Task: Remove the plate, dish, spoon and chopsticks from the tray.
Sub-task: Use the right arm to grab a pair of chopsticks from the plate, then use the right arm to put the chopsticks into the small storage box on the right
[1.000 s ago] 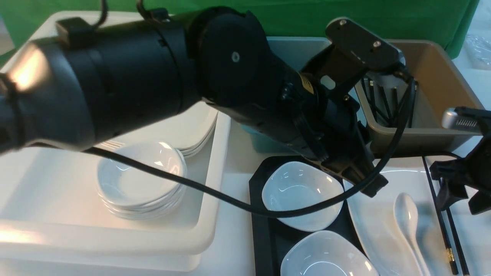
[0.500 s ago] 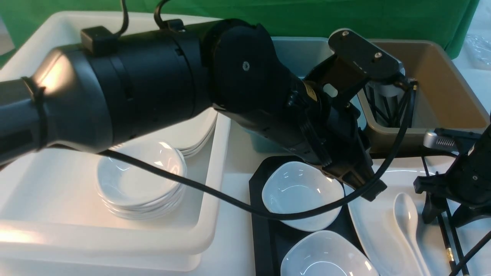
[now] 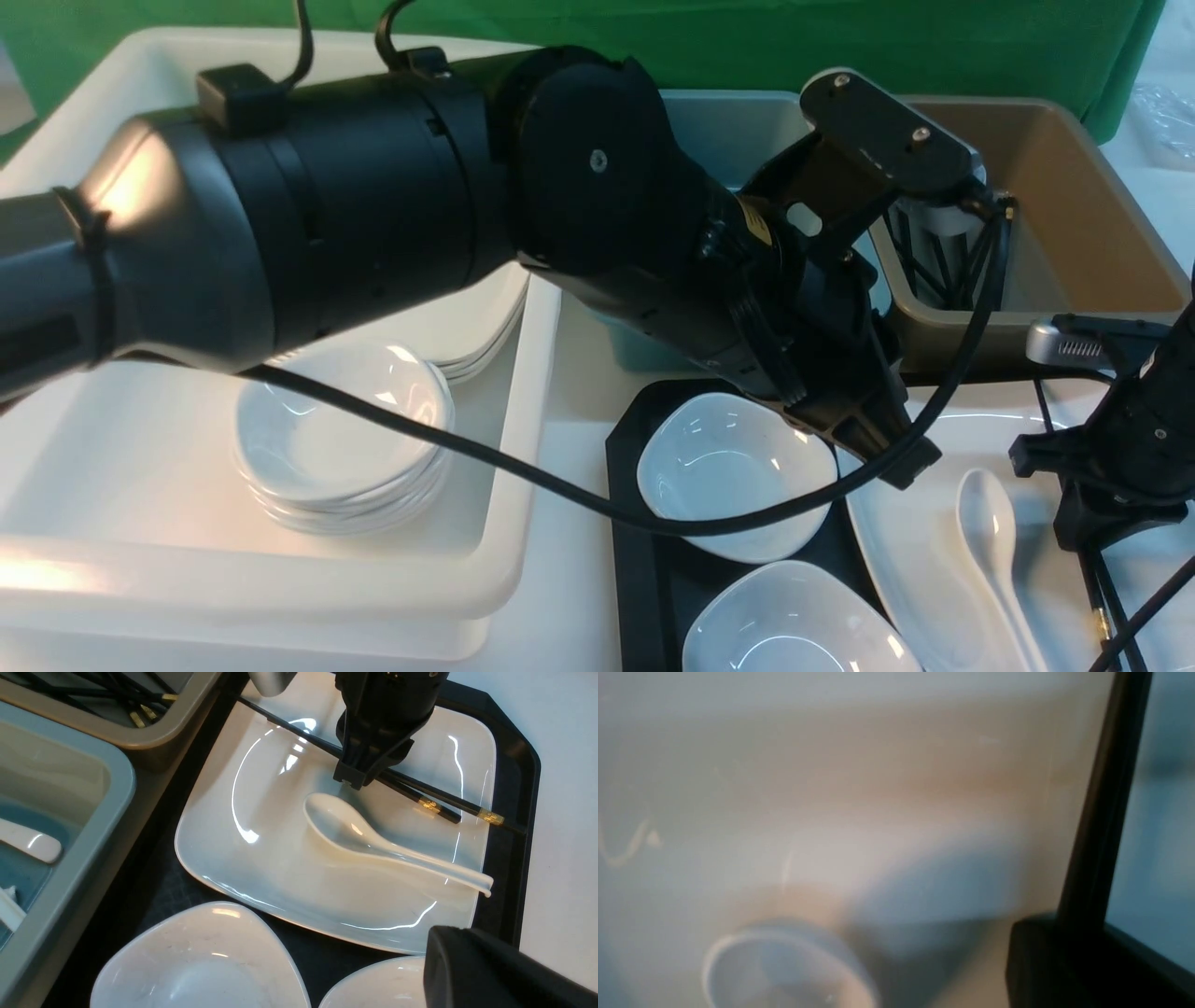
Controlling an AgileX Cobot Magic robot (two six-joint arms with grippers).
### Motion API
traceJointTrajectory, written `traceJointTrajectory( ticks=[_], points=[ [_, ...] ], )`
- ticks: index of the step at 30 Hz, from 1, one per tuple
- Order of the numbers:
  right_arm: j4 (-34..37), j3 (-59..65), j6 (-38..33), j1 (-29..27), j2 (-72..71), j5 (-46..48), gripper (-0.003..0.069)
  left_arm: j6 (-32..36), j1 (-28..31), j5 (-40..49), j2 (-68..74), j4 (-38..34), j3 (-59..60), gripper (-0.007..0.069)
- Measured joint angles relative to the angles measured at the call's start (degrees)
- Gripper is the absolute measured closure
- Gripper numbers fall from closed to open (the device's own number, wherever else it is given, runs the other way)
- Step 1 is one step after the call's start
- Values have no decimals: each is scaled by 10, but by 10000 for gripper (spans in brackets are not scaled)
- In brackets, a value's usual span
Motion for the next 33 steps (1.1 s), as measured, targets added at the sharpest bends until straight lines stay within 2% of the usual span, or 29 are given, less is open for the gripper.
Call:
traceJointTrajectory(
  ticks=[11,23,29,33],
  points=[
    [22,2,-22,1,-117,81,517,-13,0,0,0,1,0,622],
    [110,-25,-82,1,-145,162,517,-20,0,-5,0,-1,0,622],
    [125,-109,-90,1,-159,179,517,-46,8,-73,-3,3,0,622],
    [128,-189,-90,1,-138,175,517,-77,30,-168,-6,-4,-5,622]
  ],
)
